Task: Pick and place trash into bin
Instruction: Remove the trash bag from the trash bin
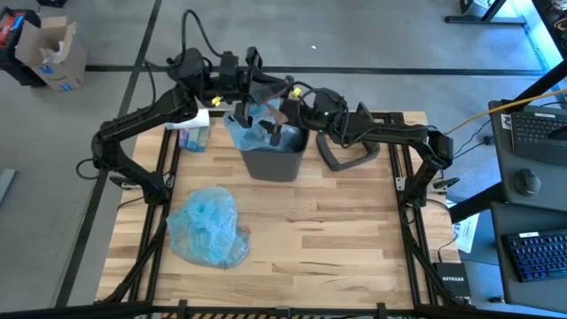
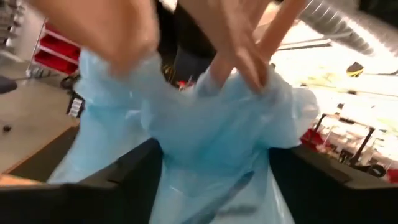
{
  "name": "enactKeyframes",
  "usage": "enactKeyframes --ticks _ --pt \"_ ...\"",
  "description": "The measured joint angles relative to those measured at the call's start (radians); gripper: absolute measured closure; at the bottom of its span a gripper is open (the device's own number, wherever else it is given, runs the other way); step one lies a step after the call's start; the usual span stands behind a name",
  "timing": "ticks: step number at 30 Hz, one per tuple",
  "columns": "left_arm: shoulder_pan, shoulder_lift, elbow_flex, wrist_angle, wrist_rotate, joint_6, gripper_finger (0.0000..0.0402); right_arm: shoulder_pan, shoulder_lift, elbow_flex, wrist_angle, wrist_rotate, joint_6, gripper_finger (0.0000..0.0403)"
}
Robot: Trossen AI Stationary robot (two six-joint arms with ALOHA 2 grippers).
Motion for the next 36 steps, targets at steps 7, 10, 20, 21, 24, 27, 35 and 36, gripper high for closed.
enactKeyframes --ticks 7,10,20,21,24,27,35,36 --pt "-0.003 0.000 0.000 -0.001 0.001 -0.035 0.0401 -0.001 0.000 0.000 0.083 0.000 -0.053 0.0284" --pt "-0.003 0.000 0.000 0.004 0.001 -0.051 0.0401 -0.001 0.001 0.000 0.085 0.000 -0.089 0.0373" --pt "0.006 -0.044 0.000 -0.049 -0.004 0.035 0.0372 -0.001 0.001 0.094 -0.070 0.001 -0.131 0.0401" --pt "0.011 -0.056 0.000 -0.063 -0.009 0.042 0.0359 -0.001 0.001 0.109 -0.093 0.004 -0.132 0.0402" --pt "0.039 -0.099 0.000 -0.131 -0.019 0.073 0.0312 -0.001 0.001 0.156 -0.153 0.028 -0.133 0.0402" --pt "0.062 -0.156 0.000 -0.201 -0.023 0.125 0.0268 -0.001 0.001 0.217 -0.212 0.035 -0.133 0.0402" --pt "0.099 -0.308 0.000 -0.423 -0.175 0.275 0.0211 -0.001 0.001 0.402 -0.347 0.045 -0.179 0.0403" --pt "0.102 -0.320 0.000 -0.456 -0.202 0.289 0.0209 -0.001 0.001 0.427 -0.355 0.040 -0.179 0.0403"
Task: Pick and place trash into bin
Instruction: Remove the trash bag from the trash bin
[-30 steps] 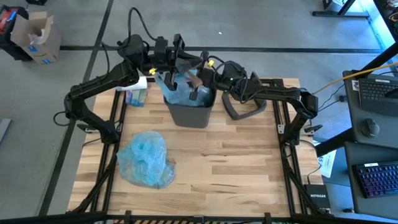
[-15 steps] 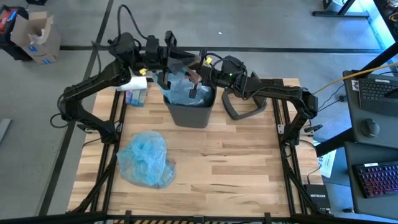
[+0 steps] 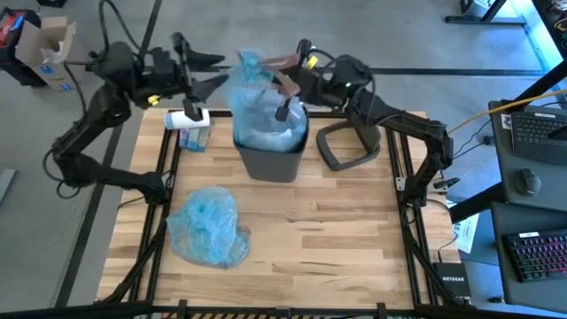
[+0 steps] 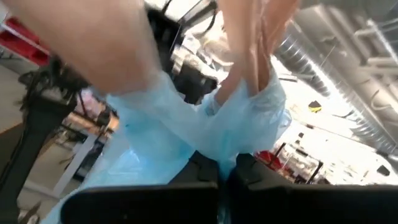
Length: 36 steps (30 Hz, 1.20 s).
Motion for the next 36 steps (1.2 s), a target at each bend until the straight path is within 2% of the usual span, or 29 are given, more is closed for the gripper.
enactKeyframes --ticks 5,11,15,19,26,31,36 --pt "0.014 -0.034 -0.005 -0.142 -0.076 0.057 0.0207 0.000 0.000 0.143 -0.101 -0.013 0.000 0.0403" --pt "0.046 -0.033 -0.008 -0.302 -0.083 0.102 0.0218 0.000 0.000 0.322 -0.256 -0.013 0.089 0.0403" --pt "0.051 -0.031 -0.008 -0.339 -0.084 0.114 0.0226 0.000 0.000 0.438 -0.373 0.001 0.099 0.0403" --pt "0.051 -0.030 -0.021 -0.368 -0.083 0.114 0.0231 0.001 -0.056 0.420 -0.354 0.022 0.108 0.0403" --pt "0.050 -0.027 -0.144 -0.316 -0.080 0.102 0.0231 0.007 -0.143 0.439 -0.359 0.023 0.164 0.0403" --pt "0.050 -0.026 -0.266 -0.247 -0.077 0.061 0.0231 0.007 -0.203 0.438 -0.488 0.022 0.294 0.0403" --pt "0.049 -0.023 -0.373 -0.160 -0.075 0.013 0.0231 0.007 -0.270 0.437 -0.703 0.017 0.423 0.0403"
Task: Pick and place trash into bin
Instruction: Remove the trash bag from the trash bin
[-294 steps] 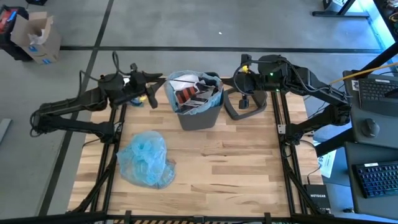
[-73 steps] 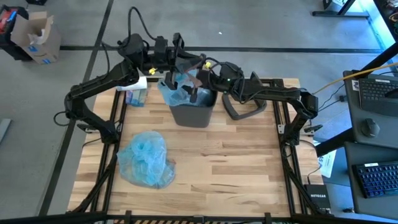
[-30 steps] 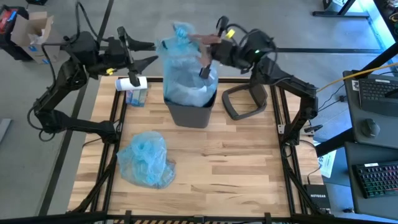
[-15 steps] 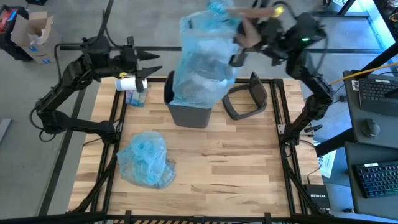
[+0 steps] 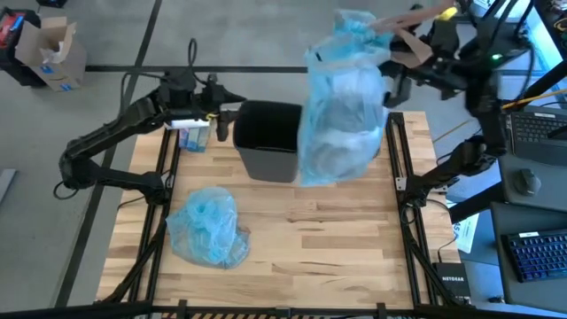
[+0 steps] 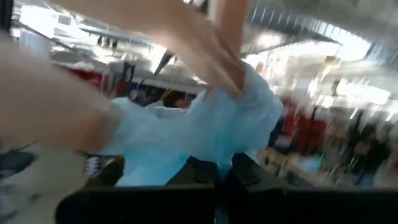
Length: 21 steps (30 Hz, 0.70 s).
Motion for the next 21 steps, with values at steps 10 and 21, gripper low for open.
enactKeyframes --ticks 10,21 --pt "0.000 0.001 -0.118 0.103 0.000 -0.009 0.0231 0.036 -0.065 -0.001 -0.591 0.065 0.151 0.0403" --pt "0.000 0.007 -0.126 0.157 -0.001 -0.010 0.0231 0.271 -0.113 -0.169 -0.747 0.311 0.292 0.0403"
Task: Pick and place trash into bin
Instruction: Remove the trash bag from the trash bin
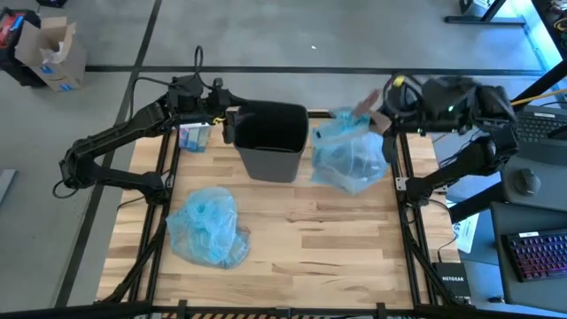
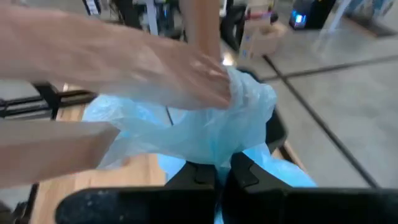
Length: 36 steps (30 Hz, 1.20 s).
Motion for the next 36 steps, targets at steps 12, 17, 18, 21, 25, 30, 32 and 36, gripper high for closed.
enactKeyframes --ticks 12,17,18,21,25,30,32,36 --pt "0.000 0.000 0.000 0.015 -0.001 0.008 0.0231 0.301 -0.146 -0.320 0.003 0.184 0.490 0.0403" --pt "0.000 0.000 0.000 0.014 -0.001 0.008 0.0231 0.424 -0.193 -0.504 -0.033 0.208 0.767 0.0403" --pt "0.000 0.000 0.000 0.014 -0.001 0.009 0.0231 0.438 -0.202 -0.554 -0.033 0.217 0.813 0.0403" --pt "0.000 0.000 0.000 0.014 -0.001 0.008 0.0231 0.463 -0.216 -0.718 -0.020 0.211 0.916 0.0403" --pt "0.000 0.000 0.000 0.014 -0.002 0.008 0.0231 0.464 -0.213 -0.928 0.051 0.140 0.983 0.0403" --pt "0.000 0.000 0.000 0.010 -0.002 -0.008 0.0231 0.469 -0.213 -1.181 0.268 0.055 0.985 0.0403" --pt "0.000 0.000 0.000 0.008 -0.002 -0.011 0.0231 0.478 -0.213 -1.265 0.366 0.036 0.987 0.0403" --pt "0.000 0.000 0.000 0.003 -0.001 -0.018 0.0231 0.495 -0.213 -1.409 0.546 0.021 1.007 0.0403"
